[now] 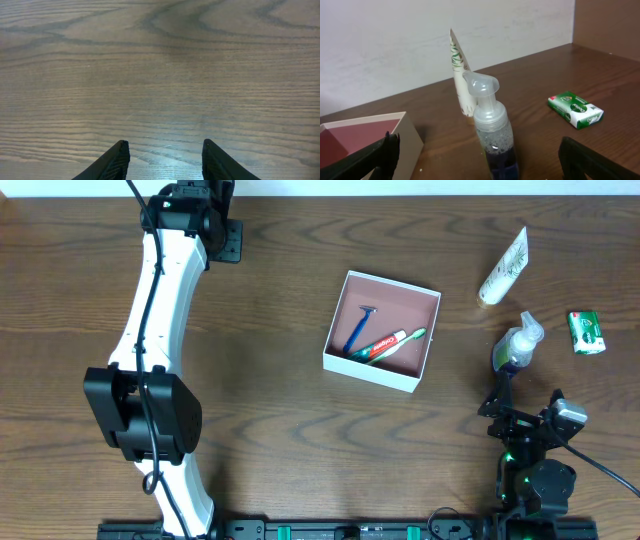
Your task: Pack container
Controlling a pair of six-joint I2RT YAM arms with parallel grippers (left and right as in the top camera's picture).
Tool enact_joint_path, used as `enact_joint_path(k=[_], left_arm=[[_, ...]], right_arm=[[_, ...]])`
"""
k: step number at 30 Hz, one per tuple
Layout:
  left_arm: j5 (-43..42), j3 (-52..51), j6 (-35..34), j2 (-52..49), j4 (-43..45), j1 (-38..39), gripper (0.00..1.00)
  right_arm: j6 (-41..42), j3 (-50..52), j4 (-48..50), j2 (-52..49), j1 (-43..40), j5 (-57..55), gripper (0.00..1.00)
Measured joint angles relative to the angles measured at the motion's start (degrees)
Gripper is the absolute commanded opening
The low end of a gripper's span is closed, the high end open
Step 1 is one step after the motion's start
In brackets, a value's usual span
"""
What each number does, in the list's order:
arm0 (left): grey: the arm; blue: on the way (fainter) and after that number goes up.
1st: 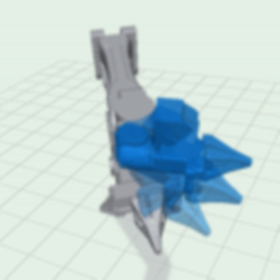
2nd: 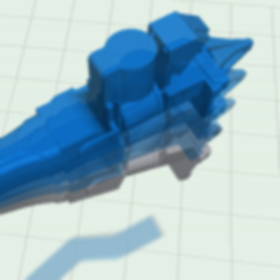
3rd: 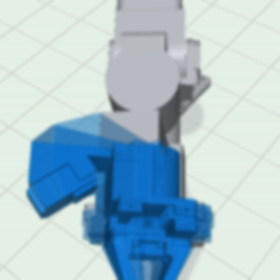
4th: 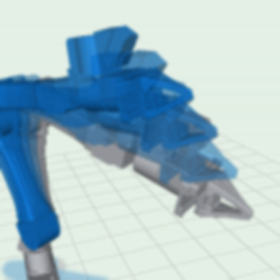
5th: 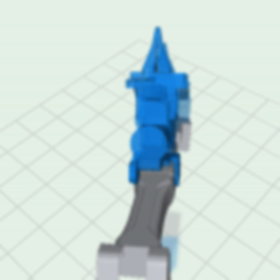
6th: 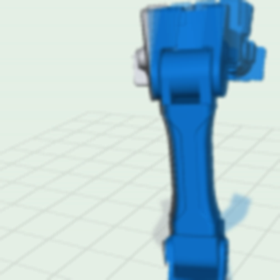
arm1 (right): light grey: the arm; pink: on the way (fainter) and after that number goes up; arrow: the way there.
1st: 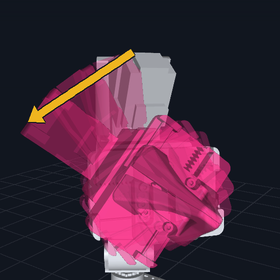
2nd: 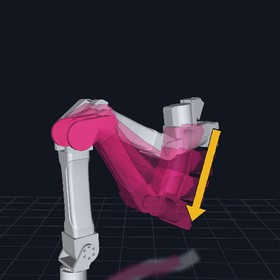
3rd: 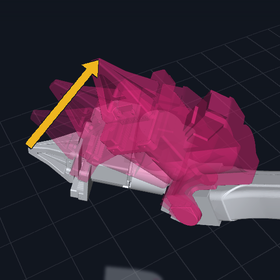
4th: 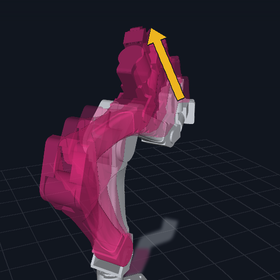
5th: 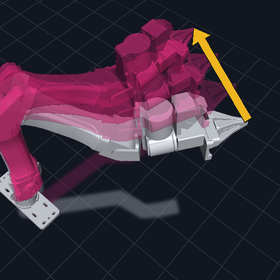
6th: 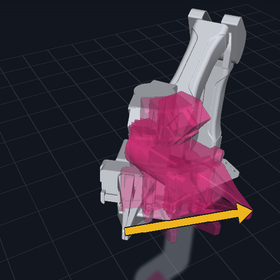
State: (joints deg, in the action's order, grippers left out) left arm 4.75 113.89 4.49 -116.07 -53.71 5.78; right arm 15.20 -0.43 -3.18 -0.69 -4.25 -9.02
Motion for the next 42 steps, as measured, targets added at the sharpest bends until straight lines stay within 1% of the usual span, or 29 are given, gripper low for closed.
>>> enact_joint_path(k=[8,29,42], left_arm=[[0.0,-0.1,0.0,0.0,-1.8,0.0,0.48],[0.0,-0.1,0.0,0.0,-1.2,-0.1,0.49],[0.0,-0.1,0.0,-1.3,-0.5,-1.4,0.49]], right_arm=[[0.0,0.0,0.0,0.0,0.0,0.0,0.99],[0.0,0.0,0.0,0.0,0.0,0.0,0.99],[0.0,0.0,0.0,0.0,0.0,0.0,0.99]])
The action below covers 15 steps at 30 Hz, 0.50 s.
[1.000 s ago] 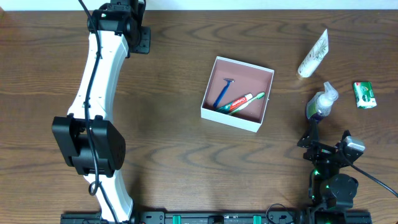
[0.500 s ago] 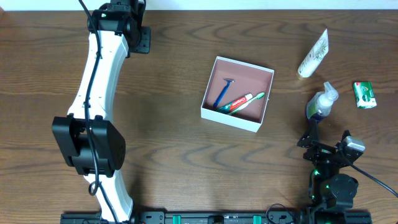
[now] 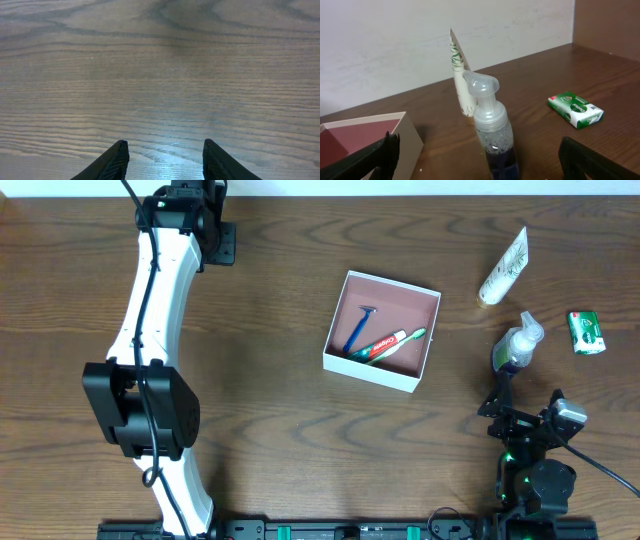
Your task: Pack container
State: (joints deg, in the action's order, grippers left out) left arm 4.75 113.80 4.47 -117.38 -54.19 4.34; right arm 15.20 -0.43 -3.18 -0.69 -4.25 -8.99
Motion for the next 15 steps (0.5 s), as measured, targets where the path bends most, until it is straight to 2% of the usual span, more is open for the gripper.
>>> enact_joint_path(k=[8,15], left_arm=[[-0.3,0.0,0.0,0.0,0.0,0.0,0.49],[-4.6,0.0,0.0,-0.1,0.0,0.1,0.49]], right_arm=[[0.0,0.0,0.0,0.0,0.0,0.0,0.99],[0.0,0.0,0.0,0.0,0.0,0.0,0.99]])
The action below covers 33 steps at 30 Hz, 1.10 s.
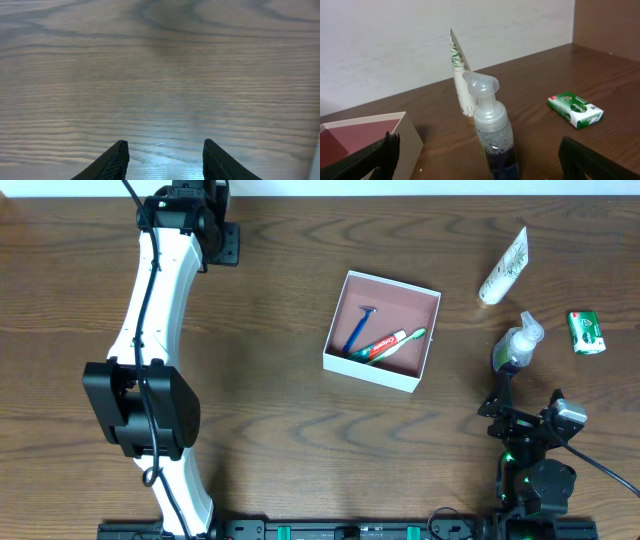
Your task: Pack container
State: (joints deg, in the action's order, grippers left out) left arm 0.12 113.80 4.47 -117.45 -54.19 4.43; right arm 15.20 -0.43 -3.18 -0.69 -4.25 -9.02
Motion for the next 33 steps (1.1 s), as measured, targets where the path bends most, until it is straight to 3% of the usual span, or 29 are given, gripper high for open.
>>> enact_joint_path(k=[8,17,25,33], left_arm=[[-1.7,0.0,0.0,0.0,0.0,2.8,0.48],[-1.9,0.0,0.0,0.0,0.0,11.7,0.47],[-2.7,0.0,0.0,0.0,1.1,19.6,0.36],[-2.8,0.0,0.0,0.0,1.9,22.5,0.35]], right_arm=[[0.0,0.0,0.0,0.0,0.0,0.0,0.99],[0.0,0.0,0.0,0.0,0.0,0.0,0.99],[0.0,0.0,0.0,0.0,0.0,0.0,0.99],[0.0,0.0,0.0,0.0,0.0,0.0,0.99]])
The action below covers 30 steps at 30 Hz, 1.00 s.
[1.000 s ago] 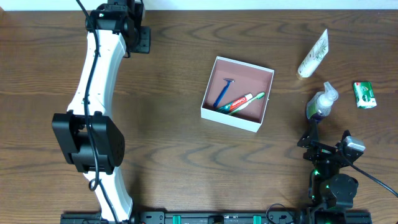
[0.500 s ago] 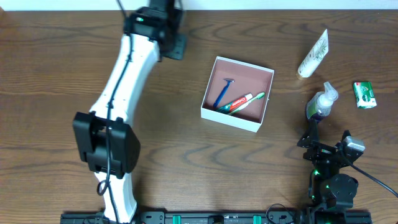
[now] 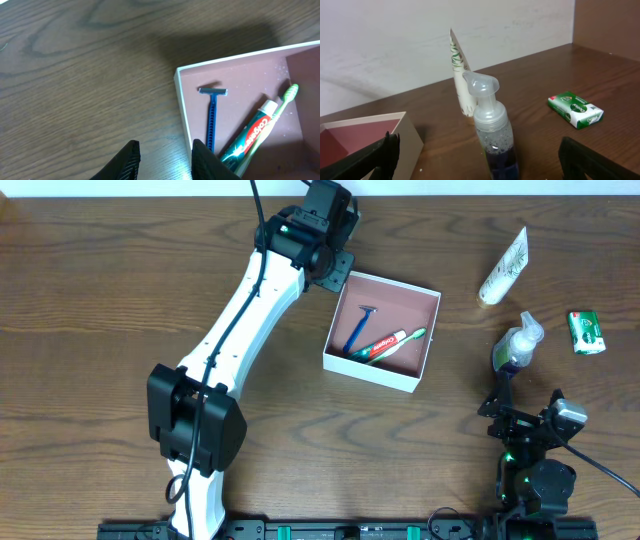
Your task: Pack container
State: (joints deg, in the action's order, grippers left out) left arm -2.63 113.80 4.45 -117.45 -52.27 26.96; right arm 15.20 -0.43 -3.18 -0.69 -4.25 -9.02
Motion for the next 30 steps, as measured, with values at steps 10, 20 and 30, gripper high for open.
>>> enact_joint_path(k=[10,20,30], left_arm=[[0.0,0.0,-0.2,0.0,0.3,2.5,0.21],[-0.9,-0.1,-1.3,-1.8,1.1,3.6,0.06],[-1.7,-0.7,-1.3,-4.4,2.3,6.9,0.06]], right_arm=[[0.0,0.0,0.0,0.0,0.0,0.0,0.99],[0.0,0.0,0.0,0.0,0.0,0.0,0.99],[0.0,0.0,0.0,0.0,0.0,0.0,0.99]])
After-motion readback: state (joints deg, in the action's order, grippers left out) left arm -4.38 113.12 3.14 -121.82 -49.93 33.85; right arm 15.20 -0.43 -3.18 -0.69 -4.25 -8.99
